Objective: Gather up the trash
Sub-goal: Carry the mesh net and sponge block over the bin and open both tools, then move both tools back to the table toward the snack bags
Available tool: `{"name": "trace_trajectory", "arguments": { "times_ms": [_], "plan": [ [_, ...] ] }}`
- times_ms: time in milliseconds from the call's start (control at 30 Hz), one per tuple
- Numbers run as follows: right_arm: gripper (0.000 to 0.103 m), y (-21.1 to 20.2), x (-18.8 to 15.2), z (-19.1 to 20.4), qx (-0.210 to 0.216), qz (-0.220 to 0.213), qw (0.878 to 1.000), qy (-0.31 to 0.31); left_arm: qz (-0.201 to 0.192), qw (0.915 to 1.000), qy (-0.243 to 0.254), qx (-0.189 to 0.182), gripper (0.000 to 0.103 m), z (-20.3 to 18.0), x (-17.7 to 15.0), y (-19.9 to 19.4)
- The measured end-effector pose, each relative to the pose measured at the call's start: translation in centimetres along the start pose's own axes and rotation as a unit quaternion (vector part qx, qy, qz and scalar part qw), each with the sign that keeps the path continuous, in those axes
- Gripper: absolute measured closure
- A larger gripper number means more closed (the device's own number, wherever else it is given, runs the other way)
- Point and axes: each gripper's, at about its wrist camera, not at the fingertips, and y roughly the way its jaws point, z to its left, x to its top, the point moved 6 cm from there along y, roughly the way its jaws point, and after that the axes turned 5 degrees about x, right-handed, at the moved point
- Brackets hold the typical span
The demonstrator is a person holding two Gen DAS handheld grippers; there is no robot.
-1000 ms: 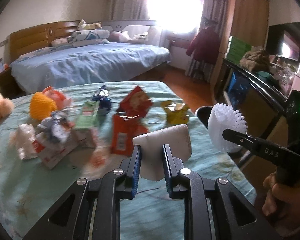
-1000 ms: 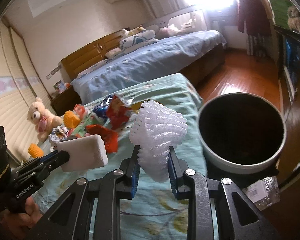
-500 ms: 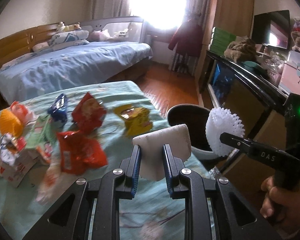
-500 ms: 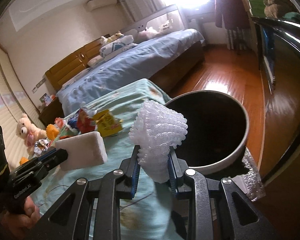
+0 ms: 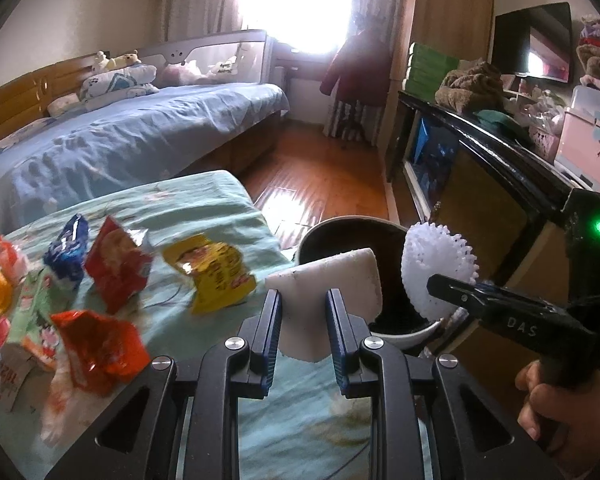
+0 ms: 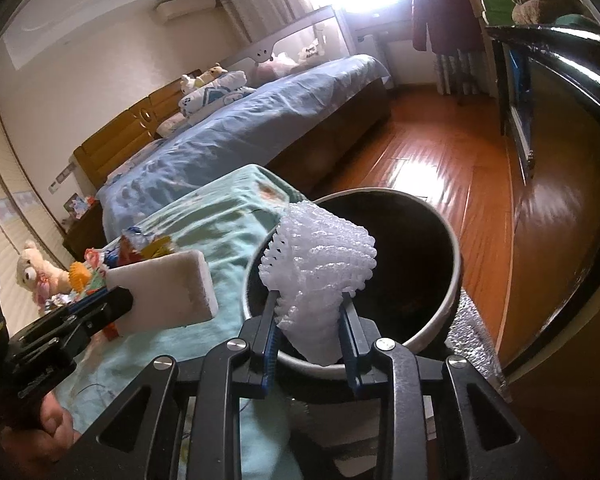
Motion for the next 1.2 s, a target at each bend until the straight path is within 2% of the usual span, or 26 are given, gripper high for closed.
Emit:
{"name": "trace_trajectory", "arguments": {
  "times_ms": [333, 733, 833, 967, 1033, 1100, 1133, 1200],
  "plan": [
    [0.073, 1.2, 1.2, -2.9, -0.011, 0.009, 1.000, 0.017, 0.012, 0.9998, 0.012, -0.011, 0.081, -2.5, 1.7, 4.3],
    [0.071, 3.1, 2.1, -4.5, -0.015, 0.026, 0.999, 0.025, 0.034, 0.9992, 0.014, -0.016, 0.079, -3.4, 2.7, 8.0],
    [0.066, 3.3, 2.3, -4.6, -0.014, 0.028, 0.999, 0.025, 0.041, 0.9989, 0.014, -0.017, 0.078, -3.6, 2.7, 8.7],
    [0.052, 3.4, 2.5, -4.7, -0.021, 0.028, 0.999, 0.027, 0.045, 0.9988, 0.012, -0.013, 0.076, -3.8, 2.9, 9.2],
    [0.048, 3.3, 2.5, -4.9, -0.027, 0.027, 0.999, 0.029, 0.047, 0.9987, 0.009, -0.013, 0.071, -3.8, 2.8, 9.2],
    [0.037, 3.1, 2.5, -5.0, -0.028, 0.025, 0.999, 0.032, 0.049, 0.9988, 0.004, -0.009, 0.044, -3.5, 2.6, 9.0],
    [0.032, 2.9, 2.4, -5.0, -0.027, 0.023, 0.999, 0.035, 0.045, 0.9990, -0.001, -0.007, 0.042, -3.3, 2.5, 8.7],
    [0.029, 2.5, 2.2, -4.7, -0.024, 0.019, 0.999, 0.036, 0.042, 0.9991, -0.007, -0.006, 0.041, -2.9, 2.1, 8.0]
  ]
}}
